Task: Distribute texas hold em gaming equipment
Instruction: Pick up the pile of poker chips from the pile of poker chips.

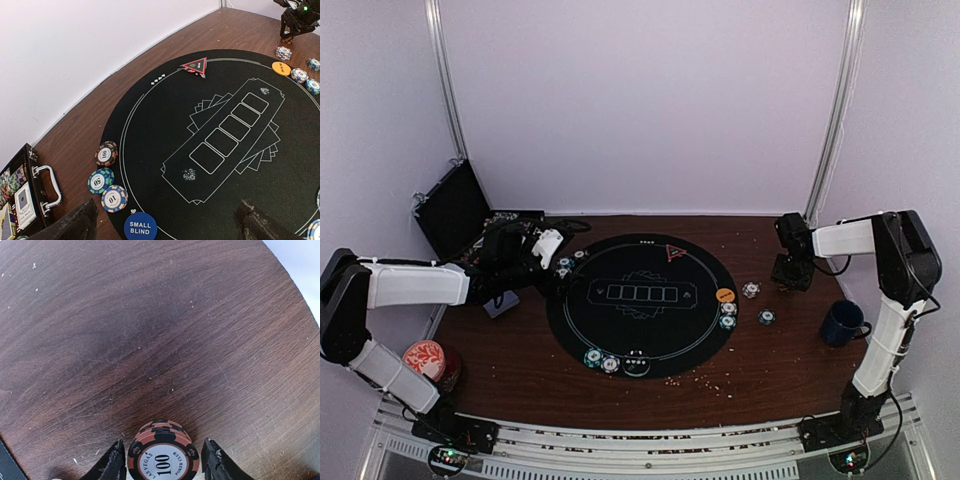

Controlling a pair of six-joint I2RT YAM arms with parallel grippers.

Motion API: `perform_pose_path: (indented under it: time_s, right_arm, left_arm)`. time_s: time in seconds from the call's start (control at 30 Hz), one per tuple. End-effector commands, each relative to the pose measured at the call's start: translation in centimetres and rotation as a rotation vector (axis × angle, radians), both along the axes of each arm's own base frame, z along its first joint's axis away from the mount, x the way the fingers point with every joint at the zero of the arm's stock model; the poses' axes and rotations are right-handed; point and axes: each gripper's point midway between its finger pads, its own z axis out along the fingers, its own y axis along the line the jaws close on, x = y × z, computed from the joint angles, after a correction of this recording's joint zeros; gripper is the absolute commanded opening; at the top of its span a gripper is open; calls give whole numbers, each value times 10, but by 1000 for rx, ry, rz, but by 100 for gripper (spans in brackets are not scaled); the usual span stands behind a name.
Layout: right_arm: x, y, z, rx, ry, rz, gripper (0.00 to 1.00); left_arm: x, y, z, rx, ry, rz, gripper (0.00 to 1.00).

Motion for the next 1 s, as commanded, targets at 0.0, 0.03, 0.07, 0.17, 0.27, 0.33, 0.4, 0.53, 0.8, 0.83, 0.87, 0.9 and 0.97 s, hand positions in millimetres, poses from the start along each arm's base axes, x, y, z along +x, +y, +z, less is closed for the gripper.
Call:
perform_pose_path:
  time_s: [0.0,0.03,0.07,0.17,0.27,0.33,0.4,0.53,0.8,0.83,0.87,0.9,0.97]
  right_arm:
    - [-2,-4,-6,-8,18,1,52]
    - [-2,-4,-7,-9,20,1,52]
    - [-2,-3,-7,-8,20,2,52]
    - [-2,-3,-8,-7,25,5,51]
    - [-2,-3,-7,-7,21,4,46]
    - [-2,-3,-6,-8,20,4,43]
    - [-1,-3,-5,-7,15,3,40]
    - [0,-2,0,-4,1,4,39]
    - [2,-3,14,-12,-37,0,38]
    - [2,-2,16,-10,-43,0,38]
    - [2,-2,19,-9,-52,0,38]
    - [2,-1,20,-9,-55,2,38]
    - [2,0,24,-9,-66,2,38]
  left_arm:
    - [10,-1,11,-25,-42,17,98]
    - [10,-1,11,-23,-40,17,98]
    - [11,-1,10,-23,-40,16,98]
    - [11,-1,10,-24,-39,19,98]
    - [11,-1,11,-24,-40,19,98]
    - [11,-1,11,-24,-40,20,98]
    - [11,-1,10,-23,-38,20,98]
    - [12,0,9,-21,-38,23,98]
    - [12,0,9,-19,-37,24,98]
    - [12,0,8,-19,-36,25,98]
    - [12,-1,9,-19,-37,24,98]
    - [12,0,9,-20,-36,25,98]
    - [12,0,8,-19,-36,26,98]
